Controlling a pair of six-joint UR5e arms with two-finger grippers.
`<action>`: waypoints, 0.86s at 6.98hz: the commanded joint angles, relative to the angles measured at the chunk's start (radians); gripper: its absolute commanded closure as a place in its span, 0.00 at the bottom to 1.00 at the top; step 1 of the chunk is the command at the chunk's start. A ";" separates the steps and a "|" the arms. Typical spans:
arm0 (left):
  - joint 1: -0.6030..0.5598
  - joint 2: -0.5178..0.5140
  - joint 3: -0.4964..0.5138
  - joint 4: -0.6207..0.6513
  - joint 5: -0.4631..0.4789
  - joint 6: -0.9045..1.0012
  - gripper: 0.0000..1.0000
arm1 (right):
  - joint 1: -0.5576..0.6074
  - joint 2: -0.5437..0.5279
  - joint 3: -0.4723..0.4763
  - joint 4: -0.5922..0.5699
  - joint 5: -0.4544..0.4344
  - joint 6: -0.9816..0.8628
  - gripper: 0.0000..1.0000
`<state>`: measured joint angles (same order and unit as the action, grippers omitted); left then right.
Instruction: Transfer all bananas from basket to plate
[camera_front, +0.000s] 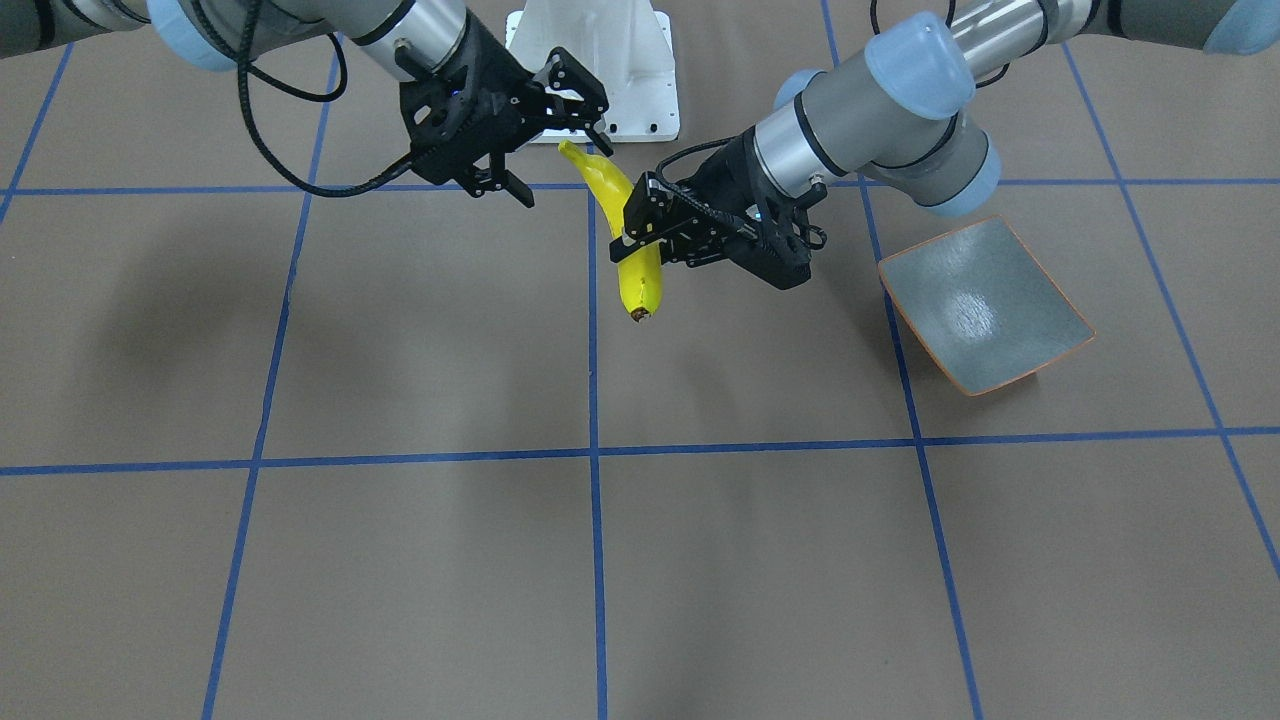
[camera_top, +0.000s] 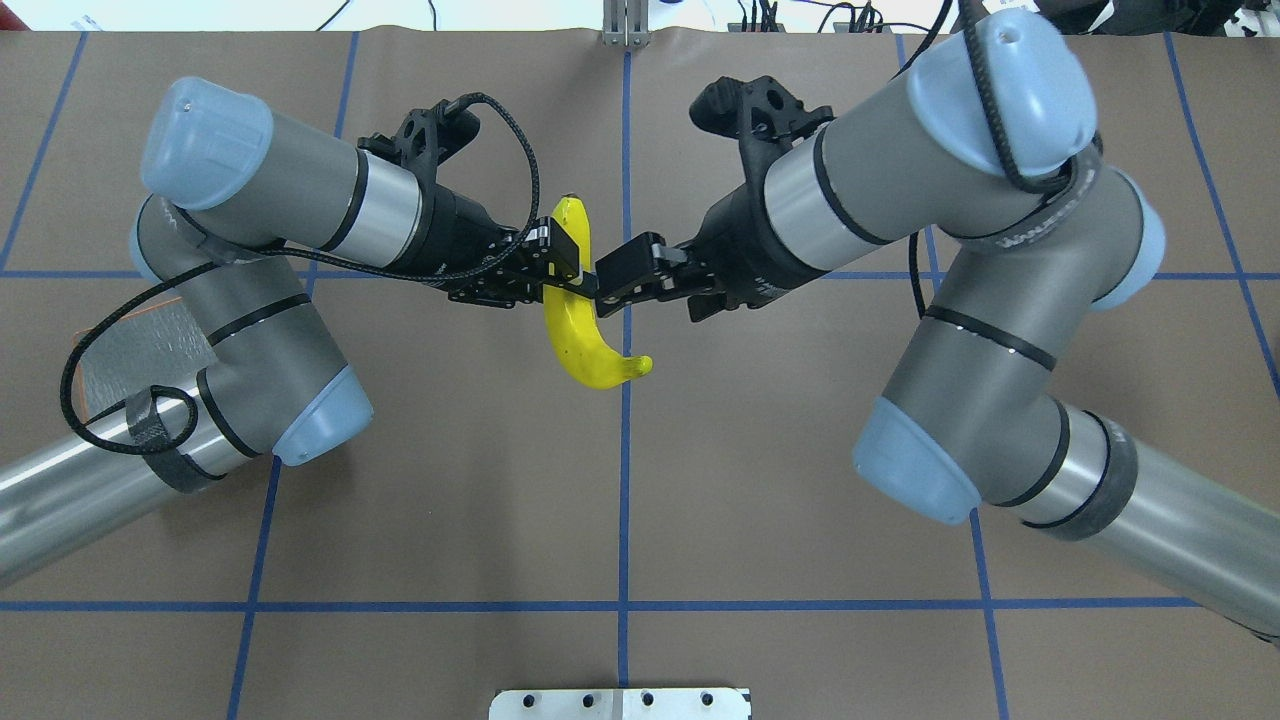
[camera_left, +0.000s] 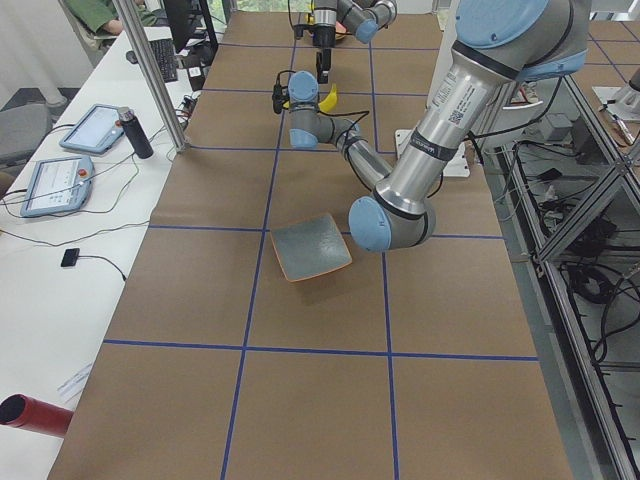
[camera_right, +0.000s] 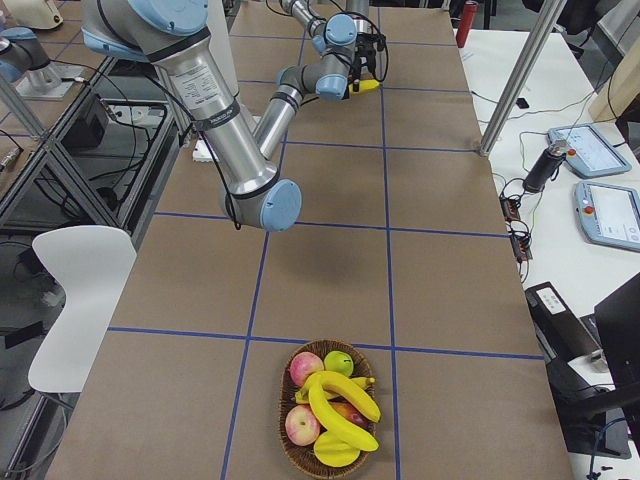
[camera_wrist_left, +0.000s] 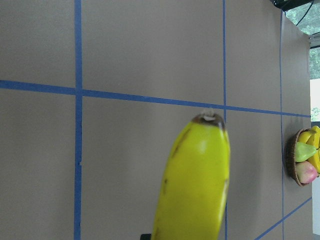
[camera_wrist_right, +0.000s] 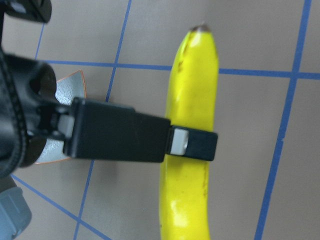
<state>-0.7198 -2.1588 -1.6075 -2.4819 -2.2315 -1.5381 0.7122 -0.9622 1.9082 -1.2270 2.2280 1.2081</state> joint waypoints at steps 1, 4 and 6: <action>-0.009 0.121 -0.050 -0.005 0.001 0.041 1.00 | 0.135 -0.082 0.008 -0.041 0.091 -0.001 0.01; -0.148 0.395 -0.159 -0.003 -0.006 0.064 1.00 | 0.248 -0.153 -0.001 -0.092 0.122 -0.050 0.01; -0.251 0.546 -0.164 0.007 -0.083 0.302 1.00 | 0.274 -0.155 -0.006 -0.226 0.107 -0.213 0.01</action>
<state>-0.9055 -1.6998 -1.7666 -2.4810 -2.2775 -1.3586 0.9682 -1.1144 1.9037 -1.3727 2.3460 1.0894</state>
